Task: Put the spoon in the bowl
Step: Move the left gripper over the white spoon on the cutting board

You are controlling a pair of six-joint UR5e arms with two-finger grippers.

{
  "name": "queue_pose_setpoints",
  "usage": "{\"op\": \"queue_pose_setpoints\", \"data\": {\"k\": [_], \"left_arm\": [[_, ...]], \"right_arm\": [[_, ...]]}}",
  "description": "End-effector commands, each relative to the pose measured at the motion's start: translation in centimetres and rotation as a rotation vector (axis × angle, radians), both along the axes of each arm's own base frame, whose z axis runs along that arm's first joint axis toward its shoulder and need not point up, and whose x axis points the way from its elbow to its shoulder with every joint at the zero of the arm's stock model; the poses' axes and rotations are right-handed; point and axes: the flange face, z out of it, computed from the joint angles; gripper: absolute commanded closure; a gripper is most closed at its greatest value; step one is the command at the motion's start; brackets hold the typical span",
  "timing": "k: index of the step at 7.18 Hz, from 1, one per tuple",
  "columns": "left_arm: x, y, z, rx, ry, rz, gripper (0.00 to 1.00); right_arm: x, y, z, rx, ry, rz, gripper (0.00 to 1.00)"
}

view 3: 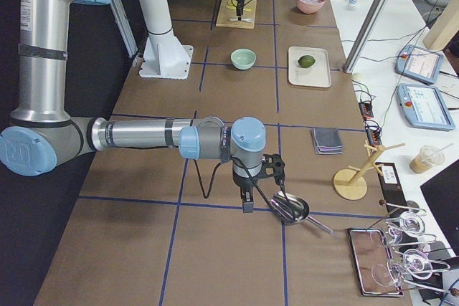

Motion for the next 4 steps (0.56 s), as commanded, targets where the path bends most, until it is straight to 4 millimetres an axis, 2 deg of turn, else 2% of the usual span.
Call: {"op": "queue_pose_setpoints", "data": {"k": [1, 4], "left_arm": [[0.6, -0.16, 0.1, -0.001, -0.002, 0.005, 0.4], [0.61, -0.17, 0.18, -0.002, -0.003, 0.005, 0.49]], "right_arm": [[0.0, 0.25, 0.09, -0.001, 0.0, -0.001, 0.0], [0.0, 0.31, 0.08, -0.001, 0.0, -0.001, 0.0]]}}
